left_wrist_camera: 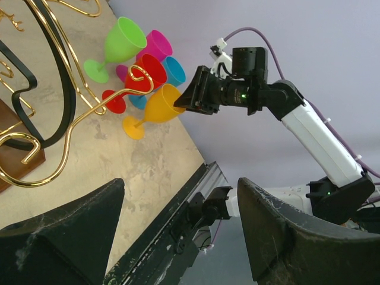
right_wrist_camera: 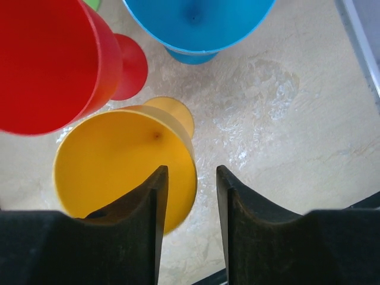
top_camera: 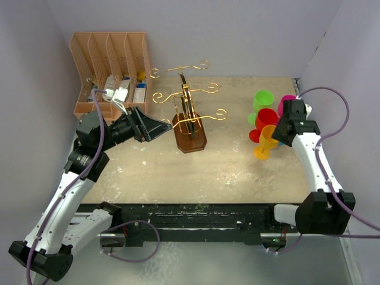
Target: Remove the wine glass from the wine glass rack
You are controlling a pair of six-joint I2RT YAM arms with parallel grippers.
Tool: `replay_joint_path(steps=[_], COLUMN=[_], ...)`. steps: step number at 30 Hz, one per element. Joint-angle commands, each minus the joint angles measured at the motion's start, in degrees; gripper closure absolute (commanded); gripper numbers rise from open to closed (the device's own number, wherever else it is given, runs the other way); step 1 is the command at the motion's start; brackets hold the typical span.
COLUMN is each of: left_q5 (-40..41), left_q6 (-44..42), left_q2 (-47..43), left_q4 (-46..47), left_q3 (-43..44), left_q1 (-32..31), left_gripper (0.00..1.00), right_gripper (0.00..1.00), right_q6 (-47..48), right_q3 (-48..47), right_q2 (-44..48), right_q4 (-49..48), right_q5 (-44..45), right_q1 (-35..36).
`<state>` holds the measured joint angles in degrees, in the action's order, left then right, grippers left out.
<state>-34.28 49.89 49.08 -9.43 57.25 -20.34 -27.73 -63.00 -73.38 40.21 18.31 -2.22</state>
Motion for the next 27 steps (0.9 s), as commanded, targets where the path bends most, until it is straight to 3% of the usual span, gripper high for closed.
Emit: replay_joint_path(steps=[1, 7, 11, 14, 17, 19, 21, 27], left_q5=[0.0, 2.1, 6.3, 10.3, 14.2, 16.0, 17.3, 21.7], left_q6=[-0.6, -3.1, -8.3, -12.2, -15.0, -16.2, -16.4, -16.0], left_q2=[0.1, 0.0, -0.6, -1.4, -2.4, -3.2, -3.8, -5.0], left_q4=[2.4, -0.3, -5.7, -10.4, -14.0, -15.4, -16.5, -20.1], left_q3=[0.3, 0.6, 1.9, 3.1, 4.7, 5.5, 6.1, 7.8], left_q1=[0.0, 0.0, 0.0, 0.0, -0.1, -0.1, -0.1, 0.0], left_gripper=[0.20, 0.20, 0.20, 0.20, 0.18, 0.11, 0.00, 0.01], right_gripper=[0.56, 0.50, 0.44, 0.14, 0.07, 0.02, 0.01, 0.01], right_q6=[-0.1, 2.8, 6.1, 4.5, 1.7, 0.5, -0.8, -3.7], right_q3=[-6.1, -14.5, -17.3, -17.0, -16.5, -16.2, -15.3, -14.0], right_q2=[5.4, 9.8, 12.7, 14.9, 16.6, 17.9, 19.5, 23.6], right_q4=[1.6, 4.1, 1.4, -2.0, -3.7, -5.0, -6.8, -8.9], right_q5=[-1.1, 0.3, -13.5, -21.2, -23.7, -24.5, -26.0, -26.1], right_q1=[-0.2, -0.2, -0.2, -0.2, 0.0, 0.6, 0.7, 1.1])
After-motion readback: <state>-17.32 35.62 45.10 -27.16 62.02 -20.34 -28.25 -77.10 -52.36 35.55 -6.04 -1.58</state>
